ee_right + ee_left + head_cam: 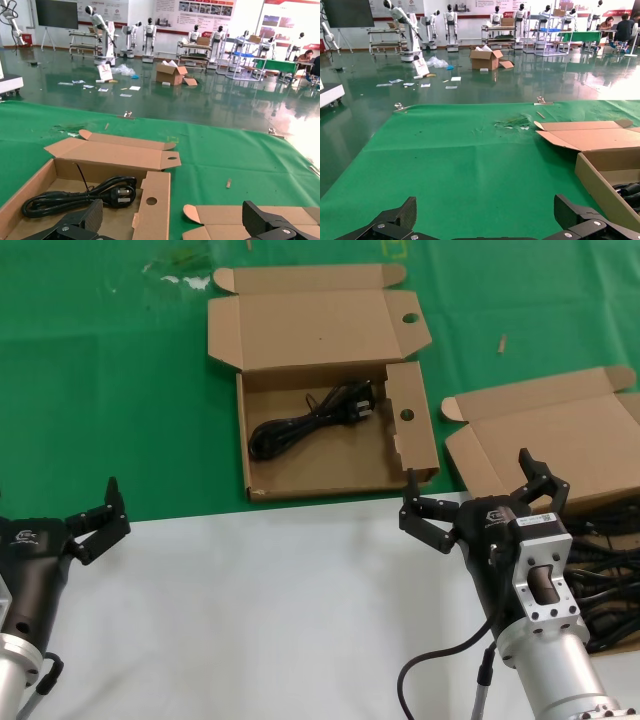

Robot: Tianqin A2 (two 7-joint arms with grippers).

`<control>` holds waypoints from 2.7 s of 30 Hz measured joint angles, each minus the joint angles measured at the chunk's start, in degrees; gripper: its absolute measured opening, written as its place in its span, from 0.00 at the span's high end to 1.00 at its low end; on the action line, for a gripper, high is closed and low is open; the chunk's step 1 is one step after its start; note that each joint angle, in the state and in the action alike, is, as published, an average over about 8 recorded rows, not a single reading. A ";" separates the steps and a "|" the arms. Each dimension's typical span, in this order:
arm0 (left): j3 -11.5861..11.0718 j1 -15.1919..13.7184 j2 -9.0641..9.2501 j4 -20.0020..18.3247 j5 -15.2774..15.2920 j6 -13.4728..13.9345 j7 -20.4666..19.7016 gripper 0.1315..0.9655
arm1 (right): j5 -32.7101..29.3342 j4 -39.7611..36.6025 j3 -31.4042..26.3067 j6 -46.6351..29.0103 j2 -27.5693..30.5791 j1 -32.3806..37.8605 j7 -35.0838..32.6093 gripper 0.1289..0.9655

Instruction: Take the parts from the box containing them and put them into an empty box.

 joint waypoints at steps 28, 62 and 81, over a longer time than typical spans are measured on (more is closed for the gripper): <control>0.00 0.00 0.00 0.00 0.00 0.00 0.00 0.00 | 0.49 -2.26 2.99 -3.18 2.60 1.46 3.22 0.00; 0.00 0.00 0.00 0.00 0.00 0.00 0.00 0.00 | 1.29 -5.86 7.75 -8.26 6.72 3.78 8.37 0.00; 0.00 0.00 0.00 0.00 0.00 0.00 0.00 0.00 | 1.68 -7.62 10.08 -10.74 8.75 4.92 10.90 0.00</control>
